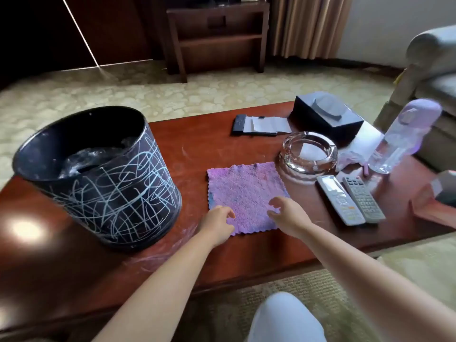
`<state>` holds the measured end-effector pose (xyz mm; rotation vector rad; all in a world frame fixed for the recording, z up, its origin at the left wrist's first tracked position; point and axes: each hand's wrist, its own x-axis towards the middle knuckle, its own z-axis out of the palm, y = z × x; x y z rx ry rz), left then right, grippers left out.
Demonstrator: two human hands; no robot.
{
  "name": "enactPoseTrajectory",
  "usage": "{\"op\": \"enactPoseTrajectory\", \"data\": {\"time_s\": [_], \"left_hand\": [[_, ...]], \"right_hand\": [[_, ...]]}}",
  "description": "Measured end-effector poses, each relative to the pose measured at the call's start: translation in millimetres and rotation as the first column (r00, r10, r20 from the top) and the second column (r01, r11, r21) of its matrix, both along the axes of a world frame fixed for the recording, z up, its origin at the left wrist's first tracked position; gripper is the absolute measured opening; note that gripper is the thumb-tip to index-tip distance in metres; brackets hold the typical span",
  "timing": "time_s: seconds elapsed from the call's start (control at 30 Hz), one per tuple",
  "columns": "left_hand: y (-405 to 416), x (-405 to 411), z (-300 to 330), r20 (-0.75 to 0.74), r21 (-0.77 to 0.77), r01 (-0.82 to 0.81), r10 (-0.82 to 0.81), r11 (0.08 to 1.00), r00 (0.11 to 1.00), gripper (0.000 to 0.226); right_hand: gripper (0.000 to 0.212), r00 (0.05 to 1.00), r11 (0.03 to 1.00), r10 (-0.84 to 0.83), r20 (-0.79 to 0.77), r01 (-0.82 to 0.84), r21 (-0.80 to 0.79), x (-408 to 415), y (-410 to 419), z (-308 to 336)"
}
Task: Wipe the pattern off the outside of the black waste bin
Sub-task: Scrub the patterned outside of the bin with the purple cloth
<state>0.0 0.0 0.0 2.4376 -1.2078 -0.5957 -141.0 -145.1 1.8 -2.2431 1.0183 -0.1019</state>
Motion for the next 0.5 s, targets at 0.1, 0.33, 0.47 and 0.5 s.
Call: {"op": "enactPoseTrajectory", "data": {"time_s": [0.1, 0.33, 0.47, 0.5], "left_hand": [[-1, 1, -5, 0.101, 0.054, 0.034, -0.039, 0.998, 0.994, 0.033], [0, 2, -7, 0.255, 0.155, 0.111, -0.148, 0.982, 0.956, 0.027], [3, 0, -5, 0.284, 0.214, 0.143, -0.201, 0.966, 0.937, 0.021], [4, 0, -1, 0.266, 0.216, 0.141, -0.197, 0.966, 0.944, 0.019]], "right_hand": [[0.042, 0.994, 0.992, 0.044, -0.1, -0.055, -0.11, -5, -3, -6], [0.037, 0.968, 0.96, 0.115, -0.222, -0.166, -0.224, -13, -7, -17], [0.023, 0.953, 0.941, 0.167, -0.251, -0.23, -0.248, -15, -5, -15], [0.022, 0.952, 0.939, 0.175, -0.251, -0.238, -0.247, -16, -4, -12]]}}
